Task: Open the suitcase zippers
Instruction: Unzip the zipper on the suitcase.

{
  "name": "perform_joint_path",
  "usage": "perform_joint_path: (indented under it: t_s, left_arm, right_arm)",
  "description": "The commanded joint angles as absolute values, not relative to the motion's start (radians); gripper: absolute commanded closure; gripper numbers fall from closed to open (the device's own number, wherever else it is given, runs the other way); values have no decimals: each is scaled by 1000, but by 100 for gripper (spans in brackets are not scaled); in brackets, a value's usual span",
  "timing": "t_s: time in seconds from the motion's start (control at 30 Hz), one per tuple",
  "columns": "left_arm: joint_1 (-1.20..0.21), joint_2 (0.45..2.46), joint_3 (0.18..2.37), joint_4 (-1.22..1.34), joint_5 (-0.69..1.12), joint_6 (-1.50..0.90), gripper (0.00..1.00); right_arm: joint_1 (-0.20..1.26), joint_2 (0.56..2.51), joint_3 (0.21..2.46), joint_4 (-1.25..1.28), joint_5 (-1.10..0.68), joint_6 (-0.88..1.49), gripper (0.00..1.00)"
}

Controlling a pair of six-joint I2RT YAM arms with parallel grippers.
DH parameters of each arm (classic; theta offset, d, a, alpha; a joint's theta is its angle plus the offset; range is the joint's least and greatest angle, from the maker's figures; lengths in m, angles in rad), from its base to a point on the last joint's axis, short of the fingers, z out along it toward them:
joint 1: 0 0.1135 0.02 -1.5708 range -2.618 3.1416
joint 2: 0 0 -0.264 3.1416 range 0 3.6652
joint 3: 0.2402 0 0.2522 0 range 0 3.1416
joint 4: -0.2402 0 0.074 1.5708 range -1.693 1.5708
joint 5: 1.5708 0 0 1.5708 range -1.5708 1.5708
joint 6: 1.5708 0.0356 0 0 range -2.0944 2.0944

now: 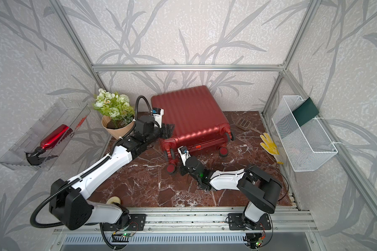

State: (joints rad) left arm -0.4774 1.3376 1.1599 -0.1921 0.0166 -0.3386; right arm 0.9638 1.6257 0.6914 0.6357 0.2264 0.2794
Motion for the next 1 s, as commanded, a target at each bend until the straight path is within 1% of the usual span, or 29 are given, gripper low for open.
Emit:
perform_joint_path:
  t_s: [0.0,0.1,0.27,0.43,0.67,0.9,0.97]
  left_arm:
    - [-483,1253,1140,-478,-39,-530,34]
    - [-500,1250,1166,-598,-11,-609,34]
    - [-592,1275,1211,-699,-12,-663,33]
    - [-657,1261,1232,-722,-23,-686,32]
    - [-669,1274,1217,-739,-22,-715,32]
    - [-669,1355,1254,-771,-173,-711,34]
    - [-669,1382,1268,-783,-211,-708,39]
  right_arm:
    - [933,1596,730,588,236,335,100]
    - [931,1585,736,573,227,334,100]
    - [925,1570,734,556,217,335,100]
    - [914,1591,721,577,179,362,100]
    - [914,1613,725,592,160,381,100]
    - [914,1607,728,590,172,384,100]
    - [914,1585,718,583,205,379,100]
